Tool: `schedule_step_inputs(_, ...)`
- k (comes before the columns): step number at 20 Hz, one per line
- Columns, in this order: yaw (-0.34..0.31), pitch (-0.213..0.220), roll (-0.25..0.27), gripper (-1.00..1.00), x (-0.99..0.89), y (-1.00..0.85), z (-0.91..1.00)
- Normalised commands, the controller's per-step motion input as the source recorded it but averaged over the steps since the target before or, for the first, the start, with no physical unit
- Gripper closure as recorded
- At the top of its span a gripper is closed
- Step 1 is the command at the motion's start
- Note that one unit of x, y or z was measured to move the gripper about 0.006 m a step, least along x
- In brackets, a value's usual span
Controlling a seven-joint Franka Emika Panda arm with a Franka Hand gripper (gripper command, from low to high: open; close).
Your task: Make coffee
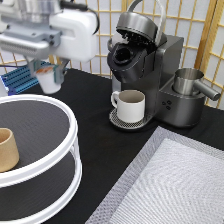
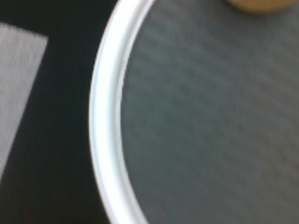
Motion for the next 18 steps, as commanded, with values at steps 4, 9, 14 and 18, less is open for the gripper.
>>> schedule_step_inputs(4,0.01,0.094,0.327,1.0,0.52,0.15,0.33)
schedule_step_inputs(9,-0.015,0.002,0.375,1.0,0.32,0.01,0.07)
schedule_step_inputs(14,-0.046,0.007,0.375,1.0,0.19,0.01,0.03)
schedule_step_inputs(18,-0.095,0.066,0.359,1.0,0.05,0.21,0.23)
